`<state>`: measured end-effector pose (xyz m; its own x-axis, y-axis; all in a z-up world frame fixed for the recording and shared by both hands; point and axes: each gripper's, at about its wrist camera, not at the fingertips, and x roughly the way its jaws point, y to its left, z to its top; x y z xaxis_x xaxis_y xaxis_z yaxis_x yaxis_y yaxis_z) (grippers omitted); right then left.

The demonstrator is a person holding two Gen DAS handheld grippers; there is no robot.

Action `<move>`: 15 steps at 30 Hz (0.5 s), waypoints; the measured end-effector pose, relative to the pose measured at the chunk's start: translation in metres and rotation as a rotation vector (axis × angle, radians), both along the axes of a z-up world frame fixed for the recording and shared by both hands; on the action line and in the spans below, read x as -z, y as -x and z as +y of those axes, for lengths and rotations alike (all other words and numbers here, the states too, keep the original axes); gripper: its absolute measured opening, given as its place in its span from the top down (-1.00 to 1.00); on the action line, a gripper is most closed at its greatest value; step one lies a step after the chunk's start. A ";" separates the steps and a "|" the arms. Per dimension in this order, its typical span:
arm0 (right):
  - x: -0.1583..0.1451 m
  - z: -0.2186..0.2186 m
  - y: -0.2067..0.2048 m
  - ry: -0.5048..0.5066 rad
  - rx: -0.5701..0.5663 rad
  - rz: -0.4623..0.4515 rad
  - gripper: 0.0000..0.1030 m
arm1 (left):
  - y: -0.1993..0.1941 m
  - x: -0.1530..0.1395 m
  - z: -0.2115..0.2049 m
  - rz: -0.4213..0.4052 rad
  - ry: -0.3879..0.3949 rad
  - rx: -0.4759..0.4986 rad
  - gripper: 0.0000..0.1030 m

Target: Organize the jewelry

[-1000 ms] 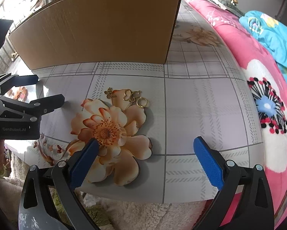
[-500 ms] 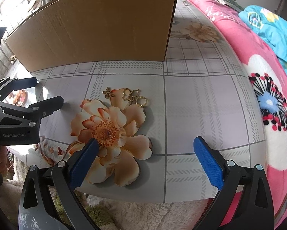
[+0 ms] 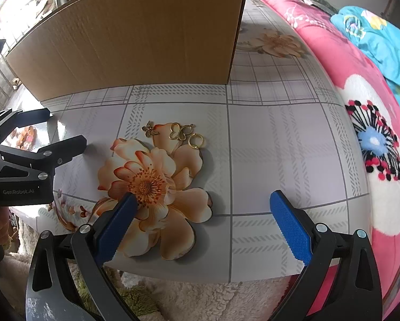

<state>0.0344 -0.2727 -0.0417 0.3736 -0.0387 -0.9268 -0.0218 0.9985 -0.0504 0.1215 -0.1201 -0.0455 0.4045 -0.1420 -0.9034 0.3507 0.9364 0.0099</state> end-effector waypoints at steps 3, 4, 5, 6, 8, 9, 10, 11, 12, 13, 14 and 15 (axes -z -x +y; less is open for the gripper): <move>0.000 0.000 0.000 0.000 0.000 0.000 -0.85 | 0.001 0.000 0.000 -0.001 0.000 0.001 -0.89; 0.000 0.000 0.000 0.000 0.000 0.000 -0.85 | 0.000 0.000 0.000 -0.001 0.000 0.002 -0.89; 0.000 0.000 0.001 0.000 0.000 -0.001 -0.85 | 0.000 0.000 0.000 0.000 0.000 0.004 -0.89; 0.000 0.000 0.000 0.000 0.000 0.000 -0.85 | 0.001 0.000 0.000 0.000 0.000 0.005 -0.89; 0.000 0.000 0.000 0.000 -0.001 0.000 -0.85 | 0.001 0.000 0.000 0.000 0.000 0.009 -0.89; 0.000 0.000 0.000 -0.001 0.000 0.000 -0.85 | 0.002 0.000 0.000 0.000 0.000 0.010 -0.89; 0.000 0.000 0.000 -0.001 -0.001 0.000 -0.85 | 0.002 0.001 0.000 0.000 0.000 0.010 -0.89; 0.000 0.001 0.001 0.000 -0.001 0.000 -0.85 | 0.002 0.001 0.000 0.001 -0.001 0.012 -0.89; 0.000 0.001 0.001 0.000 -0.001 -0.001 -0.85 | 0.002 0.001 0.000 0.003 -0.002 0.013 -0.89; 0.000 0.001 0.001 0.000 -0.001 -0.001 -0.85 | 0.002 0.001 0.000 0.006 -0.003 0.015 -0.89; 0.000 0.001 0.001 0.000 -0.001 -0.003 -0.85 | 0.002 0.001 0.000 0.009 -0.004 0.015 -0.89; 0.000 0.001 0.001 0.001 -0.001 -0.004 -0.85 | 0.001 0.001 0.000 0.010 -0.005 0.016 -0.89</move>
<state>0.0333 -0.2718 -0.0418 0.3772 -0.0389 -0.9253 -0.0225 0.9984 -0.0511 0.1208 -0.1202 -0.0462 0.3928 -0.1443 -0.9083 0.3657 0.9307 0.0103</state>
